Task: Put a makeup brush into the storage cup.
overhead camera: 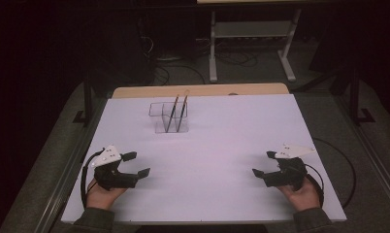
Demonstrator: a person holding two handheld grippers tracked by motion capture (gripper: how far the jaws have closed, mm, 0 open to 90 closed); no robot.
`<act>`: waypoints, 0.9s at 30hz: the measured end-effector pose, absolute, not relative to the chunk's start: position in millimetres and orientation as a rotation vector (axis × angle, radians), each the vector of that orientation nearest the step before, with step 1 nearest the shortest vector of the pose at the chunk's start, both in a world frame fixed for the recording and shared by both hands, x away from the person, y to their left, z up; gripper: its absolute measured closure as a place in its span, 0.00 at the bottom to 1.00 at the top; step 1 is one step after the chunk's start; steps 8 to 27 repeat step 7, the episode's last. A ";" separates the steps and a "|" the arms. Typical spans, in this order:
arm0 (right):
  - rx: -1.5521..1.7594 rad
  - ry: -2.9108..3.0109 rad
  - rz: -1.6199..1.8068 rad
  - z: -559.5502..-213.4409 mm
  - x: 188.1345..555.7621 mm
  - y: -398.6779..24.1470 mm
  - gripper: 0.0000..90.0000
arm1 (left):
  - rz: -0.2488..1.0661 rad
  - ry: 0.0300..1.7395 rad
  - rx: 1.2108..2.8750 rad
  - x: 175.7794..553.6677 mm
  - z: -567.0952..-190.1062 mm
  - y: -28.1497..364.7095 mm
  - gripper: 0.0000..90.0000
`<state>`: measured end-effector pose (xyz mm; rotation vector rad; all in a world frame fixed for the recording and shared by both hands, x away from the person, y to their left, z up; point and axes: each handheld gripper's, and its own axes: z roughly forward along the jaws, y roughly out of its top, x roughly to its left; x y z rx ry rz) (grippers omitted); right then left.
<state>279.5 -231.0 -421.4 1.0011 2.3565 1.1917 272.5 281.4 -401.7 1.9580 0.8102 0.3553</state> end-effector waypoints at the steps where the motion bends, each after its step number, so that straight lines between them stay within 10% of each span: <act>1: 1.001 2.356 1.191 -421.4 279.4 -230.9 0.18 | 0.355 0.811 1.958 272.4 -402.0 281.3 0.21; 27: 0.997 2.358 1.194 -421.0 278.9 -230.8 0.18 | 0.358 0.799 1.978 273.4 -404.2 280.1 0.21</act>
